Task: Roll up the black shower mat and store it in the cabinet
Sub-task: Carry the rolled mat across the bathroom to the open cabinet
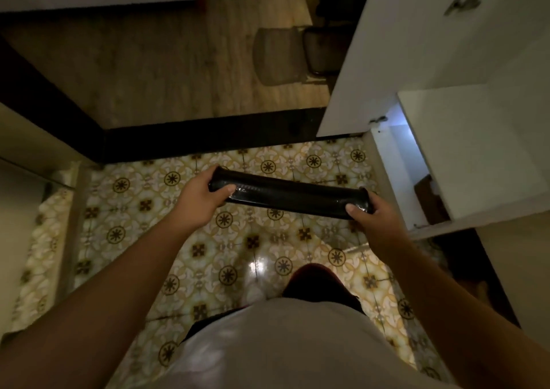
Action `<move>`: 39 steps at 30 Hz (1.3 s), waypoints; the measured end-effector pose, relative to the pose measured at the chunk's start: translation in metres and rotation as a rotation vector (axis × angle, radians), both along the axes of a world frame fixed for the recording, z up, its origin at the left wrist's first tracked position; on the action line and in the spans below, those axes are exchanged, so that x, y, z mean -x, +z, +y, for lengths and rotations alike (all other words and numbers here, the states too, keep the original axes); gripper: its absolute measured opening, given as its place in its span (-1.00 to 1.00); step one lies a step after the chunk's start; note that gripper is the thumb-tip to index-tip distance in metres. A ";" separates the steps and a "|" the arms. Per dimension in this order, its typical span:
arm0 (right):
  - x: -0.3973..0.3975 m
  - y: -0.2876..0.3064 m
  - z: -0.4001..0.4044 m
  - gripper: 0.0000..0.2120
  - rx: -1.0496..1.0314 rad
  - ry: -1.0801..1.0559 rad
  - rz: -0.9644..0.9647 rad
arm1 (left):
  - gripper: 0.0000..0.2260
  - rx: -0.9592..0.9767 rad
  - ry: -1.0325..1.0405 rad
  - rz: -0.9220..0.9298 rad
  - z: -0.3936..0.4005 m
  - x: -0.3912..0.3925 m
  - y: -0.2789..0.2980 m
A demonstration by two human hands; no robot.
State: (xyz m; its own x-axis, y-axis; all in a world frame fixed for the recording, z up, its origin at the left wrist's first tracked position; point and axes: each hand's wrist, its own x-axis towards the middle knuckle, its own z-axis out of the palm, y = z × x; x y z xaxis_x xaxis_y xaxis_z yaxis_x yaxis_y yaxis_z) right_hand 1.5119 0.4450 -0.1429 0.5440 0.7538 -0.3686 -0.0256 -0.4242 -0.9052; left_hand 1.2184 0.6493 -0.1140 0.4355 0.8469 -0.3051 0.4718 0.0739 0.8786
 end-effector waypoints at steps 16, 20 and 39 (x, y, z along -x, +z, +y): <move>-0.184 -0.037 0.127 -0.33 0.052 -0.292 0.034 | -0.42 -0.041 -0.211 0.115 0.188 -0.246 0.000; -0.211 -0.029 0.144 -0.33 0.014 -0.372 0.013 | -0.47 -0.068 -0.327 0.113 0.223 -0.295 0.000; -0.205 -0.028 0.211 -0.50 -0.123 -1.043 -0.009 | -0.60 -0.222 -1.100 0.010 0.369 -0.539 -0.004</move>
